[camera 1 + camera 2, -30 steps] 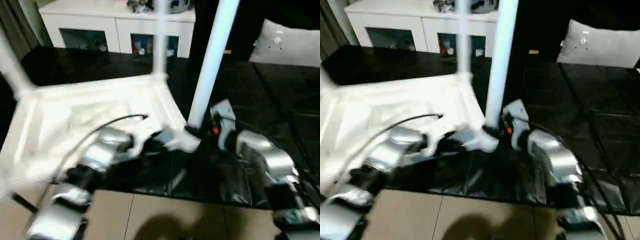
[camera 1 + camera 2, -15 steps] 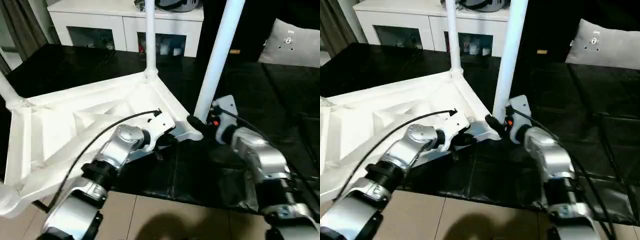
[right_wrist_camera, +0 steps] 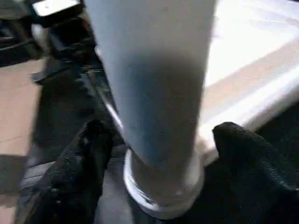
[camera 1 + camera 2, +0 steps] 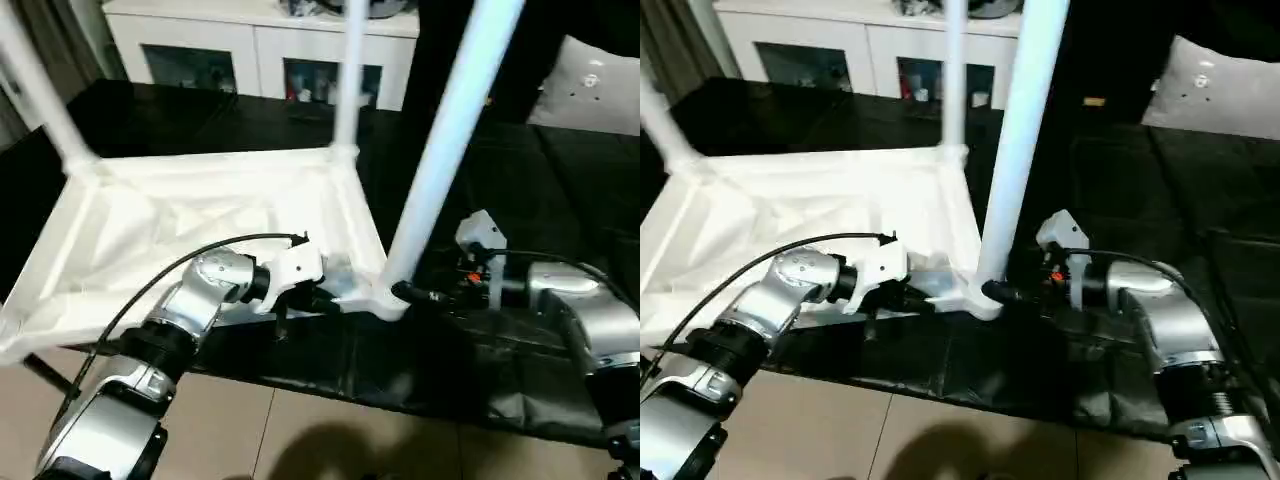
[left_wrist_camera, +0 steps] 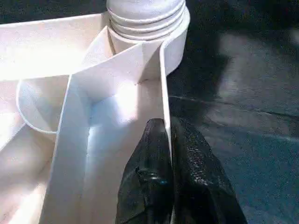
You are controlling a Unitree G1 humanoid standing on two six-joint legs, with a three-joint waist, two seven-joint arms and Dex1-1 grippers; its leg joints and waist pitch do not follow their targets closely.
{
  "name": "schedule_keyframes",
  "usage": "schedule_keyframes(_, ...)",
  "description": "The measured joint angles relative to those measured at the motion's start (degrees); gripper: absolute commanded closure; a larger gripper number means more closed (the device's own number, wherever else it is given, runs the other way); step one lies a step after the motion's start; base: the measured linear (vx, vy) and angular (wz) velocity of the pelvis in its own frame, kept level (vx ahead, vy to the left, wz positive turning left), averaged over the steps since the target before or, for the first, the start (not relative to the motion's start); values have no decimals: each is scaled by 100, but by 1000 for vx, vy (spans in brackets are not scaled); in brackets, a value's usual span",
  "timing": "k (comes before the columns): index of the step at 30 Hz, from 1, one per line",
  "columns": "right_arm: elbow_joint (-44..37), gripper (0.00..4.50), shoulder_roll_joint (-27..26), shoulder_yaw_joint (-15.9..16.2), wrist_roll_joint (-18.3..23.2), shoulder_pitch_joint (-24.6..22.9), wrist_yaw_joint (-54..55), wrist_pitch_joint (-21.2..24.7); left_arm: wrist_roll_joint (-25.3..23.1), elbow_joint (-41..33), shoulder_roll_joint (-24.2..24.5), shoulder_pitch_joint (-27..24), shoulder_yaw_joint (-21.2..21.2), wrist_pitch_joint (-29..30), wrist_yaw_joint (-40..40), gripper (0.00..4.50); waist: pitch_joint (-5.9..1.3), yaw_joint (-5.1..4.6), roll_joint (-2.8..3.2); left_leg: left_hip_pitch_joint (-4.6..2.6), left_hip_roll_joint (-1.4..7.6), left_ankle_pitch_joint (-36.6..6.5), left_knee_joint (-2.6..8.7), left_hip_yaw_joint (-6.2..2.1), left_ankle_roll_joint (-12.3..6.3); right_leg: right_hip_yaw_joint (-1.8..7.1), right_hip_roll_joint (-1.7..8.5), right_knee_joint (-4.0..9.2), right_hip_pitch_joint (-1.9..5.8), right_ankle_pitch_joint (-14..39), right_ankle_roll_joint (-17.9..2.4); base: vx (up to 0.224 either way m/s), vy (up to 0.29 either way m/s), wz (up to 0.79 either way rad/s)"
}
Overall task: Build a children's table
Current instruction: Rotate leg to tighten
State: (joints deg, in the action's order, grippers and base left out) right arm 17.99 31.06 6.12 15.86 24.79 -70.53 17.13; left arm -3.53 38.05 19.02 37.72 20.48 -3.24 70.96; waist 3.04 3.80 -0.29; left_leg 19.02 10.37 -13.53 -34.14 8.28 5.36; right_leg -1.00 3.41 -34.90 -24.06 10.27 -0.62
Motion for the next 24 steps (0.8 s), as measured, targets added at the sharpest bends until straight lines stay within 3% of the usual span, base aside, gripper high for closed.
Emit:
schedule_keyframes(6,0,134,165,219,127,2,-708,134,88,-3,121,-21,96,-211,482,450,3,140,-5,0,22,0,-16,13,1,-13,0,-4,5,1,-1,0,0,0)
schedule_keyframes(7,0,157,164,244,137,2,-751,149,90,-4,134,-24,111,-226,530,450,3,149,-5,1,36,0,-21,30,1,-16,0,-5,6,1,-1,0,0,0)
schedule_keyframes(9,2,167,129,278,140,2,-745,150,90,-4,151,-24,125,-235,587,450,3,152,-5,1,61,1,-30,65,2,-21,0,-7,7,1,-1,0,0,0)
schedule_keyframes(19,22,241,87,254,157,25,-729,258,104,-3,153,-26,121,-243,644,450,3,159,-5,1,63,1,-31,71,2,-21,1,-8,7,1,-1,0,0,0)
schedule_keyframes(24,-246,246,-233,11,246,-137,-30,724,121,-67,55,-26,-14,276,388,450,-1,132,2,-4,63,6,-32,73,13,-20,1,-16,6,-4,-7,0,0,0)
